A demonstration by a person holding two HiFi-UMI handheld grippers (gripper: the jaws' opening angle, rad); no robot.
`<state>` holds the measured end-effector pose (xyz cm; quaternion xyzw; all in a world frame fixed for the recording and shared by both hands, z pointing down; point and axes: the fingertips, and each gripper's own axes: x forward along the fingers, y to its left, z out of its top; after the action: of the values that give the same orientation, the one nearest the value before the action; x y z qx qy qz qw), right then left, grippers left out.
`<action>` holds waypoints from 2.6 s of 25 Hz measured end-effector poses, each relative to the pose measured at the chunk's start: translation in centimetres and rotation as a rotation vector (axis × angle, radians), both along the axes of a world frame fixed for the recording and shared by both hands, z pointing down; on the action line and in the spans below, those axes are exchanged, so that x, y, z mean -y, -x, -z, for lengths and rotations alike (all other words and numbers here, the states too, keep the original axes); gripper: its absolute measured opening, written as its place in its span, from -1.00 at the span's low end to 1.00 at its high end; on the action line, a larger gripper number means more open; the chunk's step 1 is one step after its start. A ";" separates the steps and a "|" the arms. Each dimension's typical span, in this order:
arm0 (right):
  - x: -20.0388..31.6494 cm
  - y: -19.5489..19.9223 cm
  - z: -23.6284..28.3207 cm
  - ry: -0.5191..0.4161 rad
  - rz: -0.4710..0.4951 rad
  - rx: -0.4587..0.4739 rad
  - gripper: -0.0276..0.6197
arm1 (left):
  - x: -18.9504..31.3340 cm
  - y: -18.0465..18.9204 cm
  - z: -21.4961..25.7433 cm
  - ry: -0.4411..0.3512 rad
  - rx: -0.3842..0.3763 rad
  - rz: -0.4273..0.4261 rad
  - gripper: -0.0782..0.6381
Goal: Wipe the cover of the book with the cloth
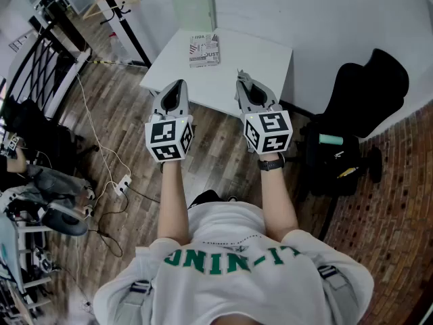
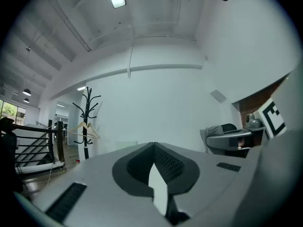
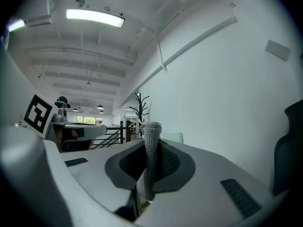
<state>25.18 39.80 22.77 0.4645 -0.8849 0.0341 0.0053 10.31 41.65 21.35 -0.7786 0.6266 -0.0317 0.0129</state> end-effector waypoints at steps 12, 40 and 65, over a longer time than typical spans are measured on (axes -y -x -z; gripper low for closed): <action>6.5 0.2 -2.5 0.063 -0.071 -0.040 -0.80 | 7.0 0.1 -1.9 -0.035 0.047 -0.001 -0.74; 50.9 23.3 -17.4 0.511 -0.046 -0.038 -0.79 | 50.3 20.2 -13.0 0.147 -0.056 -0.175 -0.74; 68.5 31.4 -40.4 1.081 0.301 -0.207 -0.81 | 59.1 19.2 -27.1 0.342 -0.094 -0.116 -0.74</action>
<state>-6.25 -28.72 63.12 0.2657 -0.7929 0.4353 0.3337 -8.90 -17.44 48.48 -0.8048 0.5662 -0.1006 -0.1470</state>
